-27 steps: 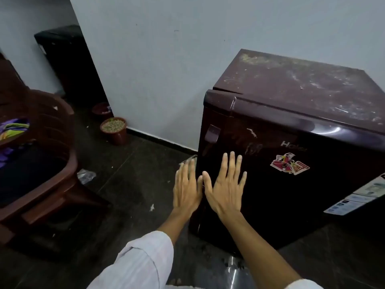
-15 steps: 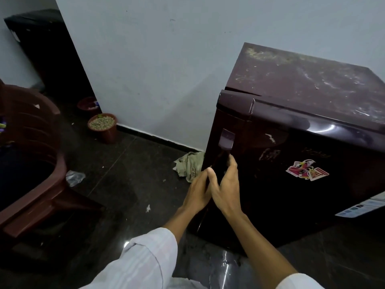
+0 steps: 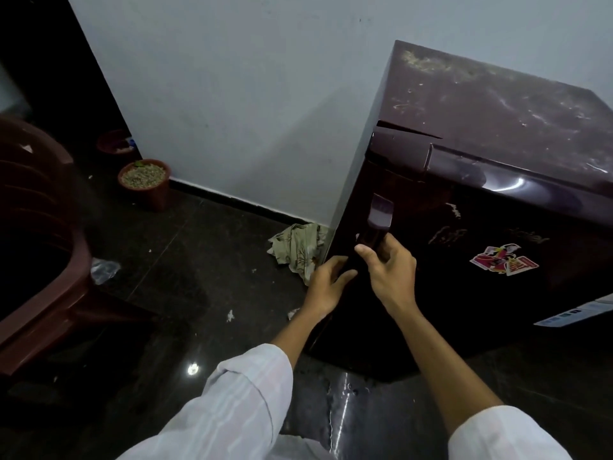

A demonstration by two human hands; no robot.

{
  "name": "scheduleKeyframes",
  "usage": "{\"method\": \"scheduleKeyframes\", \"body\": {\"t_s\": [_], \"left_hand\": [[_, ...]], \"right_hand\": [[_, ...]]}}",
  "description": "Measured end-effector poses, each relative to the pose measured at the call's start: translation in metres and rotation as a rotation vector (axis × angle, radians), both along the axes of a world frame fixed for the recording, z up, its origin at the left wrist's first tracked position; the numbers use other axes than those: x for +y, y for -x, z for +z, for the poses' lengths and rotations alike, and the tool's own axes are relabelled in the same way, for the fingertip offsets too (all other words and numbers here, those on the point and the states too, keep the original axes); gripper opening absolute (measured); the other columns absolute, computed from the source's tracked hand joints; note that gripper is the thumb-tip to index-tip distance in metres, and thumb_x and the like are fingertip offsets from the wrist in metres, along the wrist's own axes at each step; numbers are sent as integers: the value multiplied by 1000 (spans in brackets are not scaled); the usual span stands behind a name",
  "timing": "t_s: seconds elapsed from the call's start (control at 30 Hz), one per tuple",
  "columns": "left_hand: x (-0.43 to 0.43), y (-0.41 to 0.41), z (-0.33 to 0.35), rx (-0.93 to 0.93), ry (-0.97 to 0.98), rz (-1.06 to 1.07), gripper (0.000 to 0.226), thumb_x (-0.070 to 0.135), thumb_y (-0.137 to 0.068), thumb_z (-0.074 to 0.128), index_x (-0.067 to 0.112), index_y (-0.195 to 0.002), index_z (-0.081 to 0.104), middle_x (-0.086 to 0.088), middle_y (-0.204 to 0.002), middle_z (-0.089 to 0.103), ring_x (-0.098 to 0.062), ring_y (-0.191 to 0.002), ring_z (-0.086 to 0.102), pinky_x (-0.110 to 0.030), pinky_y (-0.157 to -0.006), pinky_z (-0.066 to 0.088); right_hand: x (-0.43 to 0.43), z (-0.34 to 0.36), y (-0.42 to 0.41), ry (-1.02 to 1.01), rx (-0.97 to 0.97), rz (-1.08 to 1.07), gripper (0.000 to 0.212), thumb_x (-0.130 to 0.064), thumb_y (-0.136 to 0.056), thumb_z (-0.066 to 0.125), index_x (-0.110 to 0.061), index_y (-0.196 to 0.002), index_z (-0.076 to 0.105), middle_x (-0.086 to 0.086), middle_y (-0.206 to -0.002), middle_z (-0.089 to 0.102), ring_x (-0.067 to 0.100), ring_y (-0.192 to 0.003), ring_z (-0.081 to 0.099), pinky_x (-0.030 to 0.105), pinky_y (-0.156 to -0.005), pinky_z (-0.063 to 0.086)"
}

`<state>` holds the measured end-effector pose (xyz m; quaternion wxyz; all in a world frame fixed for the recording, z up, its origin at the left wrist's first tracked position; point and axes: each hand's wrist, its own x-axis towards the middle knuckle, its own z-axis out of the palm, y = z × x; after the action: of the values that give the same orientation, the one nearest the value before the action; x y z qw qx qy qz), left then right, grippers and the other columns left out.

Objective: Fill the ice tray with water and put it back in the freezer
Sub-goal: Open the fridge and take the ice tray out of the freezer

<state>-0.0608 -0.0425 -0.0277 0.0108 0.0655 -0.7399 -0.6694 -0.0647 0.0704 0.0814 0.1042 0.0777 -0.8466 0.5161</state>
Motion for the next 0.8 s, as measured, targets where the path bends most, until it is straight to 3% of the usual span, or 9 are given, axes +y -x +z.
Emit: {"method": "scheduleKeyframes", "body": {"t_s": [0.1, 0.23, 0.3, 0.37, 0.47, 0.63, 0.73, 0.8], "left_hand": [[3, -3, 1, 27, 26, 37, 36, 25, -94, 66, 7, -125, 61, -13, -112, 70, -18, -104, 66, -16, -83, 49], [3, -3, 3, 37, 43, 42, 39, 25, -95, 64, 8, -130, 59, -10, -122, 68, -17, -115, 63, -31, -98, 51], [3, -4, 4, 36, 46, 32, 41, 23, -96, 63, 7, -133, 56, -10, -126, 66, -13, -116, 60, -29, -100, 49], [2, -3, 4, 41, 62, 23, 42, 23, -96, 63, 6, -134, 56, -11, -128, 66, -17, -118, 61, -34, -102, 49], [1, -3, 7, 52, 98, 10, 43, 26, -97, 62, 6, -135, 55, -13, -129, 66, -23, -121, 61, -37, -102, 50], [6, -27, 4, 107, 143, 26, 37, 23, -97, 61, 7, -130, 58, -11, -115, 71, -20, -107, 67, -27, -88, 54], [14, -54, -2, 136, 165, 38, 34, 23, -97, 61, 9, -127, 60, -7, -105, 73, -17, -96, 70, -21, -79, 53], [19, -72, -2, 152, 193, 45, 33, 24, -97, 60, 11, -127, 60, -4, -103, 73, -13, -92, 70, -21, -78, 53]], "right_hand": [[-3, -1, -2, -8, -10, -45, 18, -23, -87, 72, -10, -83, 61, 4, -72, 65, 7, -63, 60, 11, -55, 44], [-9, 2, -5, -23, -24, -102, 22, -21, -87, 71, -13, -74, 55, -3, -63, 55, -1, -54, 50, 10, -50, 39], [-9, 1, -5, -31, -33, -114, 22, -23, -87, 71, -12, -76, 55, 2, -65, 58, 6, -56, 55, 18, -51, 45], [-10, -1, -3, -19, -68, -113, 17, -24, -87, 71, -10, -84, 60, 9, -77, 67, 19, -70, 65, 28, -61, 55], [-9, 2, -3, -27, -84, -110, 19, -23, -87, 71, -7, -88, 62, 11, -81, 69, 23, -76, 67, 25, -65, 55], [-1, 5, -26, -69, -56, -79, 21, -20, -87, 71, -5, -81, 58, 11, -71, 64, 11, -59, 60, 18, -50, 49], [9, 2, -51, -52, -38, -28, 17, -19, -88, 70, -6, -86, 60, 9, -76, 67, 16, -69, 65, 20, -55, 54], [16, 3, -69, -12, -34, 15, 10, -16, -89, 69, -10, -89, 61, 1, -79, 68, 7, -73, 67, 14, -59, 52]]}}
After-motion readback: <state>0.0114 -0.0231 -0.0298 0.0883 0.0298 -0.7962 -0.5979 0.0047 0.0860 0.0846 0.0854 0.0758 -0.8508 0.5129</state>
